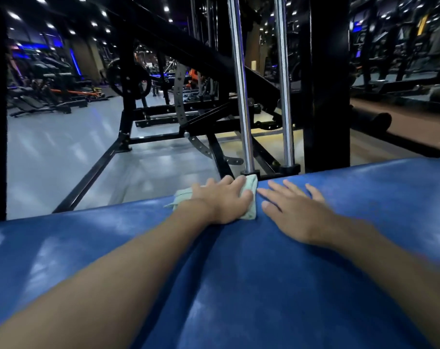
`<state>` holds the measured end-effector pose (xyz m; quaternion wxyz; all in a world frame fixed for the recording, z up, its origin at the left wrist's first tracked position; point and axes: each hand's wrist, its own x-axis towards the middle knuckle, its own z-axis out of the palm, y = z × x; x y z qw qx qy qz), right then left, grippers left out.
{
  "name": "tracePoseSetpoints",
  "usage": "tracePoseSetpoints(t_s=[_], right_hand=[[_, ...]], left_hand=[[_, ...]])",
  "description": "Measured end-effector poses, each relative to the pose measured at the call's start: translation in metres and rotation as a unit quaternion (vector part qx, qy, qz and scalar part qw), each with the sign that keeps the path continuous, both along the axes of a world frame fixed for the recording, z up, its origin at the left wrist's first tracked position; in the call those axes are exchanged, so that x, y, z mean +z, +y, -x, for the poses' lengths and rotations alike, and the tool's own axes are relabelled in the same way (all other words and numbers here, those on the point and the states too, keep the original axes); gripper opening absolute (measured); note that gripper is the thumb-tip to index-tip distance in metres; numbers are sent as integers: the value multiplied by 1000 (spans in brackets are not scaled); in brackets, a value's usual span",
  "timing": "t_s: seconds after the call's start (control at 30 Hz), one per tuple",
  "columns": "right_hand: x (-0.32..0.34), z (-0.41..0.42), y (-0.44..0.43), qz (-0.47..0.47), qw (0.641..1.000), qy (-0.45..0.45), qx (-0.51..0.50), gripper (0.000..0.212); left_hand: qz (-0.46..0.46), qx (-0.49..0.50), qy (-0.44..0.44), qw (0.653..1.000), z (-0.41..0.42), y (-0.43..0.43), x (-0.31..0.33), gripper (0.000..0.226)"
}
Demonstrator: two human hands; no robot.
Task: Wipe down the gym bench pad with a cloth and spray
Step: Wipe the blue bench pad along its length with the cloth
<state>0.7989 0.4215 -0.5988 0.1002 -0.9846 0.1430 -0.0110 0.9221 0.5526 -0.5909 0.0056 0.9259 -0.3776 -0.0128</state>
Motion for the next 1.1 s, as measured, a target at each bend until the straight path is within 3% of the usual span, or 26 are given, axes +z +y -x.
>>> tracePoseSetpoints(t_s=[0.2, 0.3, 0.53, 0.83, 0.97, 1.1], right_hand=[[9, -6, 11, 36, 998, 22, -40, 49], [13, -20, 44, -12, 1000, -1, 3, 53], [4, -28, 66, -7, 999, -6, 41, 55], [15, -40, 85, 24, 999, -7, 22, 46], [11, -57, 127, -46, 995, -12, 82, 56], [3, -59, 136, 2, 995, 12, 97, 60]], left_hand=[[11, 27, 21, 999, -31, 79, 2, 55], [5, 57, 1, 998, -39, 111, 3, 51], [14, 32, 19, 999, -28, 79, 1, 45], [12, 100, 6, 995, -53, 173, 1, 52], [23, 101, 14, 995, -49, 160, -1, 53], [39, 75, 10, 996, -48, 157, -2, 52]])
